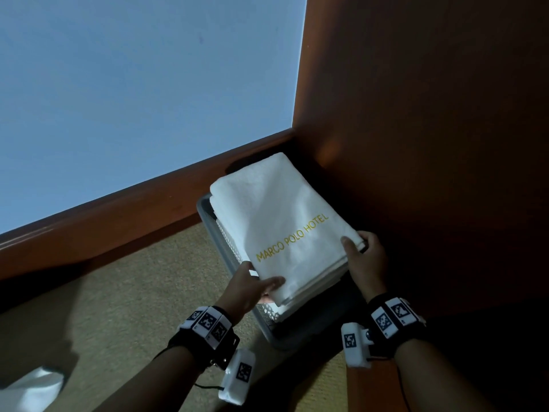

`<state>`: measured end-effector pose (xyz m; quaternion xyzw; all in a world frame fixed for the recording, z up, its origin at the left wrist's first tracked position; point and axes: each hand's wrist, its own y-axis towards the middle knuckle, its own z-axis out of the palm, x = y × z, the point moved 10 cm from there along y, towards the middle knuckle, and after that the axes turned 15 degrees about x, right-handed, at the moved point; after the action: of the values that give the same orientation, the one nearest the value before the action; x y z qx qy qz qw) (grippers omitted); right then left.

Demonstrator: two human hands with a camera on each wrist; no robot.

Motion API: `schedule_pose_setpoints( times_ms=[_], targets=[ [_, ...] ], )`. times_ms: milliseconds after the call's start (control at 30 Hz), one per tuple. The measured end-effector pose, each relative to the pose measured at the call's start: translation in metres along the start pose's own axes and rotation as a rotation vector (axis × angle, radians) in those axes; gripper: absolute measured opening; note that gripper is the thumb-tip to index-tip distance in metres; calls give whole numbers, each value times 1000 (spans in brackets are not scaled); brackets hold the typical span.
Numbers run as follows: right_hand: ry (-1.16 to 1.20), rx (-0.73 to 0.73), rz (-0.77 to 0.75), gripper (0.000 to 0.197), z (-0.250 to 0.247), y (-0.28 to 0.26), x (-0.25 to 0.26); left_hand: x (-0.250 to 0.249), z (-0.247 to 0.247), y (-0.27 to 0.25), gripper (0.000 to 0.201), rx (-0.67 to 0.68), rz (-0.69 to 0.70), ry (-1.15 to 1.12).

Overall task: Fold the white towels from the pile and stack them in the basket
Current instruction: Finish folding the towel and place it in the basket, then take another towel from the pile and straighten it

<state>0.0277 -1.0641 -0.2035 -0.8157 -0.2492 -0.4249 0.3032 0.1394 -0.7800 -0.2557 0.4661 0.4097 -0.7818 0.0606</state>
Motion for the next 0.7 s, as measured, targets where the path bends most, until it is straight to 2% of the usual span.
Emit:
schedule_pose_setpoints(
  times_ms=[133, 200, 233, 300, 367, 400, 433, 500, 567, 633, 700],
  targets=[
    [-176, 66, 74, 48, 6, 2, -11, 6, -16, 10, 65, 33, -74, 142],
    [-322, 25, -36, 56, 5, -4, 4, -11, -32, 13, 64, -19, -68, 427],
    [-394, -2, -139, 60, 7, -12, 18, -27, -40, 13, 65, -81, -25, 592],
    [-527, -26, -348, 68, 21, -33, 46, -65, -54, 9, 65, -254, 162, 711],
    [-664, 77, -406, 85, 51, -47, 53, -101, -59, 7, 69, -383, 324, 835],
    [-730, 163, -375, 96, 68, -49, 47, -113, -58, 13, 73, -402, 341, 944],
    [-794, 236, -327, 107, 84, -50, 37, -120, -58, 22, 75, -392, 332, 1043],
    [-877, 284, -271, 120, 98, -48, 20, -124, -63, 47, 76, -330, 239, 1212],
    [-912, 295, -248, 123, 99, -43, 9, -122, -72, 64, 83, -273, 159, 1309],
    [-922, 313, -237, 122, 99, -40, 3, -120, -75, 69, 91, -240, 141, 1355],
    [-909, 320, -250, 123, 97, -41, 5, -119, -73, 64, 87, -222, 150, 1342]
  ],
)
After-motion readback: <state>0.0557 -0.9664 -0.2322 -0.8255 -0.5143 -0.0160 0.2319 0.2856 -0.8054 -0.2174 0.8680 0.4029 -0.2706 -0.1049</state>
